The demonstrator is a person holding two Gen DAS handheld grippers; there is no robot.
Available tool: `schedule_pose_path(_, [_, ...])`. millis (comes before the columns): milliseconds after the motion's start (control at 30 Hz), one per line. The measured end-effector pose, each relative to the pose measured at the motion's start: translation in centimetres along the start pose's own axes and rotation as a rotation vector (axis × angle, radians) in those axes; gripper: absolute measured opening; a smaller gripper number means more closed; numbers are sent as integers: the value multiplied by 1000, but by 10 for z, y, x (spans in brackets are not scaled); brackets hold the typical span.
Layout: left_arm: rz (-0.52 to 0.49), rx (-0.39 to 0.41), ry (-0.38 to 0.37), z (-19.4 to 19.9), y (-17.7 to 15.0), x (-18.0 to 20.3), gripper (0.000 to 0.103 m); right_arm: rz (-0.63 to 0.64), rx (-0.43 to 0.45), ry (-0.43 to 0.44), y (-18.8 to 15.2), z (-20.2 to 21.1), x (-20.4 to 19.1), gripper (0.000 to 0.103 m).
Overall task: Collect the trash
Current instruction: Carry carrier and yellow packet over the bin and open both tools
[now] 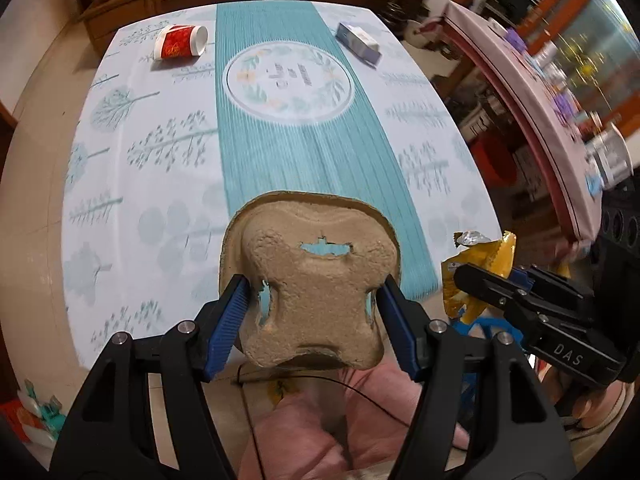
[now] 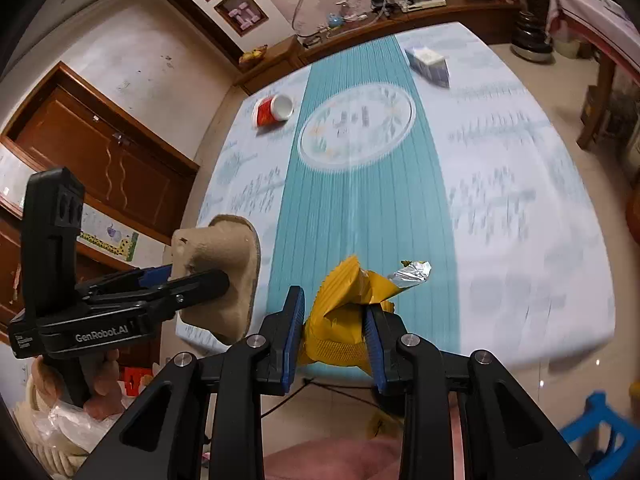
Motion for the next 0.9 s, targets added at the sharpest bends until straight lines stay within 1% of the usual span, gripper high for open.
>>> schedule_pose_path(33, [-17, -3, -3, 5, -14, -2, 63, 0, -9, -4, -13, 2, -8, 29])
schedule_pose_path(133, [-43, -17, -18, 10, -44, -5, 63, -1, -45, -17, -45, 2, -25, 29])
schedule_pose_path(267, [-53, -44, -41, 6, -82, -6, 63, 0, -92, -22, -85, 0, -39, 29])
schedule_pose_path(367, [-48, -74, -53, -7, -109, -6, 63, -3, -130, -26, -107, -11, -36, 29])
schedule_pose_path(467, [-47, -95, -57, -25, -131, -3, 63, -35, -162, -19, -133, -26, -28, 29])
schedule_pose_path(567, [-41, -124, -48, -55, -153, -1, 63, -68, -169, -16, -159, -46, -13, 29])
schedule_pose_path(633, [-27, -137, -42, -79, -167, -1, 63, -102, -173, -15, -176, -64, 4, 29])
schedule_pose_path(667, [-18, -142, -35, -95, -174, -2, 63, -125, -173, -20, -190, -77, 15, 29])
schedule_pose_path(733, [-7, -148, -18, -123, -186, -4, 63, -156, -178, -28, -204, -98, 33, 29])
schedule_pose_path(900, [20, -177, -1, -203, -214, -11, 63, -246, -182, -19, -249, -162, 84, 29])
Point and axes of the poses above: each gripper's, at about its wrist camera, not at the fingertips, and z roughly against the way its jaws point, x to its right, y to its top, the point moved 2 cm from there along -z, roughly the way its jaws point, and after that the axes turned 5 degrees about z, right-handed, at the moved point
